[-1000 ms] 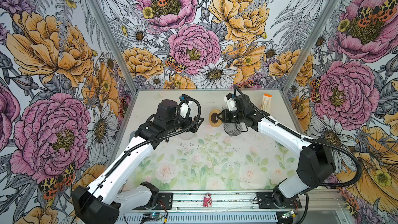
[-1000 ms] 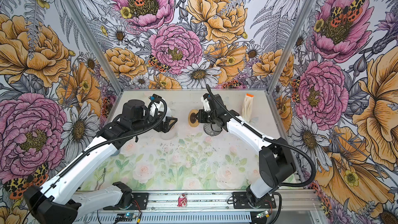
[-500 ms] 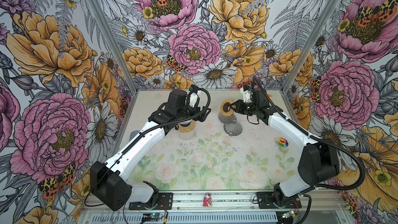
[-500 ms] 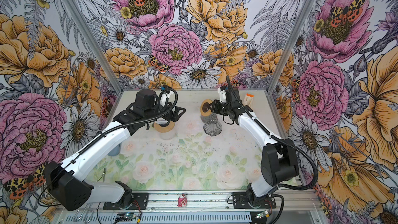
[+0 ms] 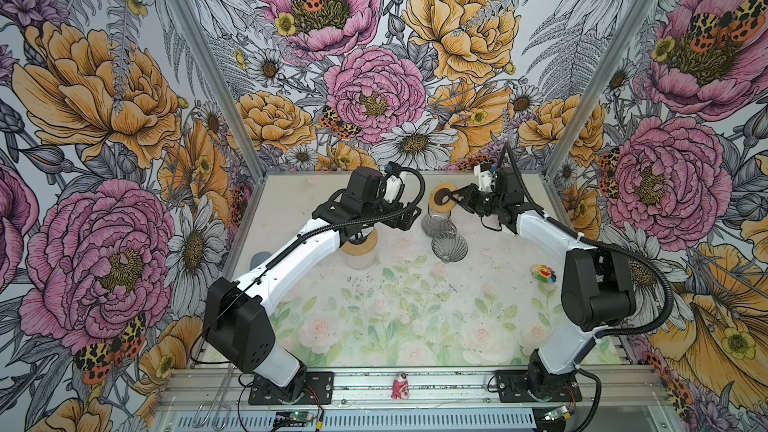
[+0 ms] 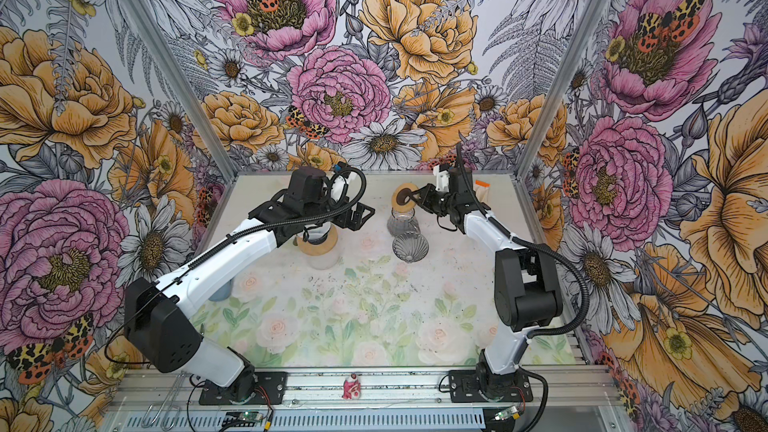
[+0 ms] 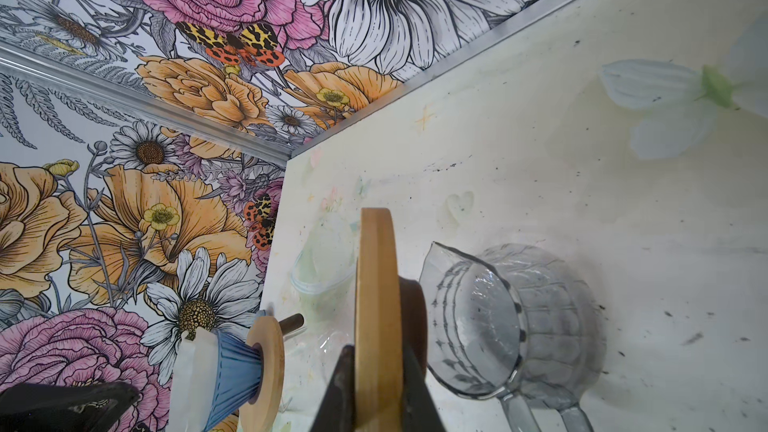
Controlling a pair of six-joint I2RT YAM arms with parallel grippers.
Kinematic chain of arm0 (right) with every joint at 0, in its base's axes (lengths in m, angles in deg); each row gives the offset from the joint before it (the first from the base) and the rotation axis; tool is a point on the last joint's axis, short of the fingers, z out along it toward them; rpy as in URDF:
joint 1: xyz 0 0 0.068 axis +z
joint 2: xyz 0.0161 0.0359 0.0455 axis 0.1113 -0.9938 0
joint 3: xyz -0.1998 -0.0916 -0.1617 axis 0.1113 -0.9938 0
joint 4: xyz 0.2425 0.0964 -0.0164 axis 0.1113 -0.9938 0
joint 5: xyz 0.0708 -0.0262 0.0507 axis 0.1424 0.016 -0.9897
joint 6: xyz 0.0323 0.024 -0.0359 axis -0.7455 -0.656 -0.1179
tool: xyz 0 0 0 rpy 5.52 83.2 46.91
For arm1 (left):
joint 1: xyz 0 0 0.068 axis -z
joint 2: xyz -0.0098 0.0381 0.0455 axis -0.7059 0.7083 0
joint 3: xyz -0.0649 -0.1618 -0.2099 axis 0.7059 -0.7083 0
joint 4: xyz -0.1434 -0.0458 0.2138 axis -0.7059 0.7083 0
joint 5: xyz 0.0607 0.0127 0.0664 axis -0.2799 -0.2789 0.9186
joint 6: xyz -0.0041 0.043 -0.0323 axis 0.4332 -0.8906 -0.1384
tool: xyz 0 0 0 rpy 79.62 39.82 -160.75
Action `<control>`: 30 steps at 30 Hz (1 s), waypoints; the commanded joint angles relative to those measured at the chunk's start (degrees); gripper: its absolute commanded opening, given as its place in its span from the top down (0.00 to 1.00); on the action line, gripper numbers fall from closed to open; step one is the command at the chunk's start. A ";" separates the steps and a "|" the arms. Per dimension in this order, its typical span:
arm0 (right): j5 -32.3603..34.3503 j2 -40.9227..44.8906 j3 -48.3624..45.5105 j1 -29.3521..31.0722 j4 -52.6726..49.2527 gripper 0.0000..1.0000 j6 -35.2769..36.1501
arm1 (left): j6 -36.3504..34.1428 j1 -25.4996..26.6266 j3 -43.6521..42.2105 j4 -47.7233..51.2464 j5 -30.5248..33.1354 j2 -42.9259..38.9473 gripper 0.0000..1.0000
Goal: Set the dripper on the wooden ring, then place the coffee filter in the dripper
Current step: 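Carry the bamboo ring with the right gripper over the glass carafe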
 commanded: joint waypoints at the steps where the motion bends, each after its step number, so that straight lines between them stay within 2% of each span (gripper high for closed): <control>1: -2.31 -1.15 0.48 -0.30 4.15 1.00 -1.65 | 0.62 0.49 2.15 -1.31 1.01 0.87 0.01; 11: -4.24 -3.54 -1.63 -2.29 7.94 1.00 -4.50 | 1.37 0.84 3.92 -1.25 0.71 3.40 0.01; 30: -6.87 -7.95 -3.48 -2.47 15.88 1.00 -9.23 | 1.59 0.89 2.81 -1.17 0.85 2.88 0.01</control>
